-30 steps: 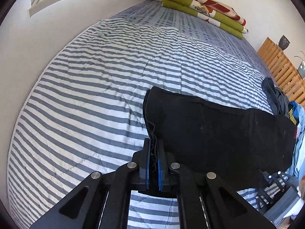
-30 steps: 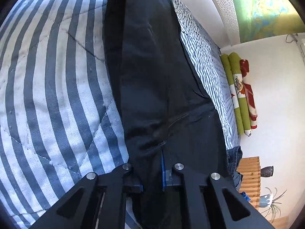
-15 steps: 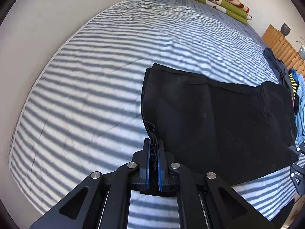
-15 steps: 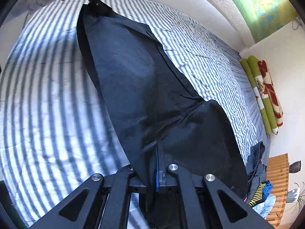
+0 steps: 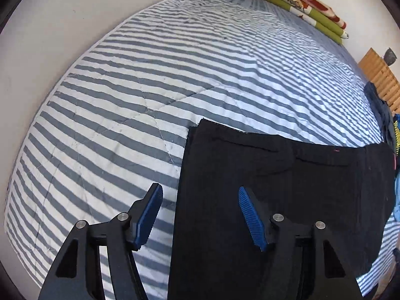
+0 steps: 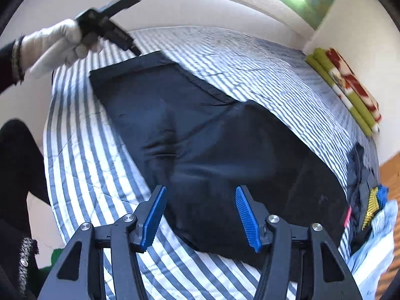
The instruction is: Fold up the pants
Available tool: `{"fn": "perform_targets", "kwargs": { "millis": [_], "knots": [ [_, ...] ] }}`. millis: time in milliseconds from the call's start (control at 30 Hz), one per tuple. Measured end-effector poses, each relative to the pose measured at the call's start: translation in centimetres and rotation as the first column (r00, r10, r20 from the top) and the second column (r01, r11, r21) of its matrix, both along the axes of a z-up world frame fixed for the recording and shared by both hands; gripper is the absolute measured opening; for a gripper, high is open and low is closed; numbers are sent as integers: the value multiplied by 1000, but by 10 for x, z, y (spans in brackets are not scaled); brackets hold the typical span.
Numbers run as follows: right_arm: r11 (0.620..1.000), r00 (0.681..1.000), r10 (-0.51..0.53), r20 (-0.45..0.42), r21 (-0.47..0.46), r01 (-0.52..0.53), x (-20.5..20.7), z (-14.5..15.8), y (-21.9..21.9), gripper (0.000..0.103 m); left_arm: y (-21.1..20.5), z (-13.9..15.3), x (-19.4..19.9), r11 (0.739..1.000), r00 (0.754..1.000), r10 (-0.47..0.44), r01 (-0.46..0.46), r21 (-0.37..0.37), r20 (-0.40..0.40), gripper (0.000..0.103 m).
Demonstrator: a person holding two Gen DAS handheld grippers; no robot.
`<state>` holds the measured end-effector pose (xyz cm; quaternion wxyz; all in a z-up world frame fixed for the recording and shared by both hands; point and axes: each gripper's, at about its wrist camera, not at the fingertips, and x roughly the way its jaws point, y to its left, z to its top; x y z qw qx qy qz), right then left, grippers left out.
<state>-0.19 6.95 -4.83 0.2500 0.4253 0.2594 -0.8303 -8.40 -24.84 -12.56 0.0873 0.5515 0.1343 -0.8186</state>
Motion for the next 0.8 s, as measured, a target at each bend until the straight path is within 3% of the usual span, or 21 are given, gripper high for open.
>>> {"fn": "perform_targets", "kwargs": {
  "millis": [67,100,167,233,367,500,533,600,667,733,800],
  "knots": [
    [991,992,-128,-10,-35,128,-9,6,40,53,1,-13,-3,1000,1000,20,-20,10,8,61],
    [977,978,-208,1,-57,208,-16,6,66,53,6,-11,-1,999,1000,23,-23,-24,-17,51],
    [939,944,-326,49,-101,330,-29,3,109,54,10,-10,2,997,999,35,-36,-65,-18,12],
    [893,900,-427,90,-115,435,-48,-8,148,54,15,-3,6,997,999,32,-34,-74,-26,7],
    [841,841,-531,98,-55,538,-67,-37,195,54,15,26,21,985,991,66,-84,-152,-119,7],
    [808,795,-574,195,-20,588,-80,-72,223,54,18,2,8,977,997,71,-70,-202,-1,13],
    [811,794,-575,196,2,586,-83,-79,225,54,19,0,7,973,998,67,-64,-223,9,25],
    [820,806,-567,171,25,572,-83,-82,221,54,15,6,13,971,995,96,-97,-220,-19,31],
    [824,814,-562,149,21,566,-82,-74,218,54,9,19,24,971,989,130,-140,-195,-64,31],
    [834,830,-545,117,-27,551,-79,-59,211,54,12,32,36,978,988,109,-126,-163,-114,31],
    [872,876,-471,99,-100,480,-78,-42,191,54,25,41,47,989,989,51,-69,-128,-140,31]
  ]
}}
